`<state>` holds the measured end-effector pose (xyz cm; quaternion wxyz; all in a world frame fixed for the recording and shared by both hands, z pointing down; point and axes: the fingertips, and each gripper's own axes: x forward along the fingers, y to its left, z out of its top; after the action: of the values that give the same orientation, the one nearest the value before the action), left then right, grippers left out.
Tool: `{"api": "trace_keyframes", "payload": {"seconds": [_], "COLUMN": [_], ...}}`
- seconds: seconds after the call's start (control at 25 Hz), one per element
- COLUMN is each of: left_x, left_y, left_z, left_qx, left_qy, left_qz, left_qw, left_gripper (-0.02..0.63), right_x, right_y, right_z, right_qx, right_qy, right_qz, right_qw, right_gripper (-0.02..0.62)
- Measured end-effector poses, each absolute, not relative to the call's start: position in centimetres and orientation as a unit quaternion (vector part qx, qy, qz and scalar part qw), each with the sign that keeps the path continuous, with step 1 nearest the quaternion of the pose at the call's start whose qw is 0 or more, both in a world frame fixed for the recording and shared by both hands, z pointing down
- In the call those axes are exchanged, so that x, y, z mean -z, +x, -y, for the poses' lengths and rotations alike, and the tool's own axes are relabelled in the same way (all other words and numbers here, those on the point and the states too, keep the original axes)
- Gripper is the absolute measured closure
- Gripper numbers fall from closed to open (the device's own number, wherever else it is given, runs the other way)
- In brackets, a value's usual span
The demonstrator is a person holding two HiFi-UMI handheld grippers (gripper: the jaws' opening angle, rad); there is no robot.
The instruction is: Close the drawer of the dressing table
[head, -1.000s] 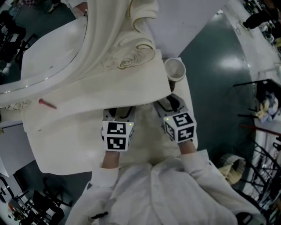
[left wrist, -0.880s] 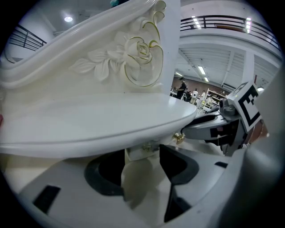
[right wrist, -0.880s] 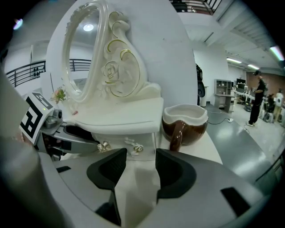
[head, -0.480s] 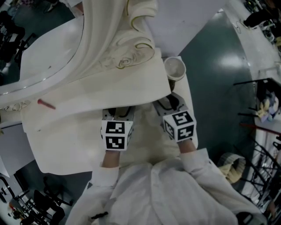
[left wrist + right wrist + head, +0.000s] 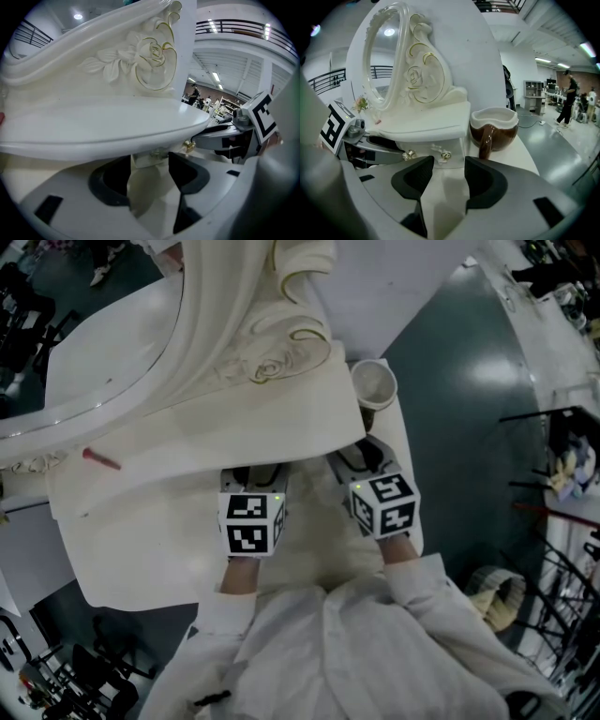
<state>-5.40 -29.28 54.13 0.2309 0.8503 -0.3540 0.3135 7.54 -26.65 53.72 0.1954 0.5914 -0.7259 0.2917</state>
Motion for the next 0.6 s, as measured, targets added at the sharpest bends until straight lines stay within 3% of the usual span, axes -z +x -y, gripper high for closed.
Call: {"api": "trace_keyframes", "payload": {"seconds": [0.6], "left_x": [-53.3], "left_y": [-5.8], "left_z": [26.2], "left_qx": [-0.330], "left_qy": [0.857], "left_qz": [0.316], "left_qw": [0.239], "left_gripper": [0.373], "right_x": [-51.7], "right_y": [6.9], "right_z": [24.3], "right_qx": [-0.288], "right_qy": [0.547], "right_qz": [0.757], "right_qw": [0.210], "right_gripper": [0.400]}}
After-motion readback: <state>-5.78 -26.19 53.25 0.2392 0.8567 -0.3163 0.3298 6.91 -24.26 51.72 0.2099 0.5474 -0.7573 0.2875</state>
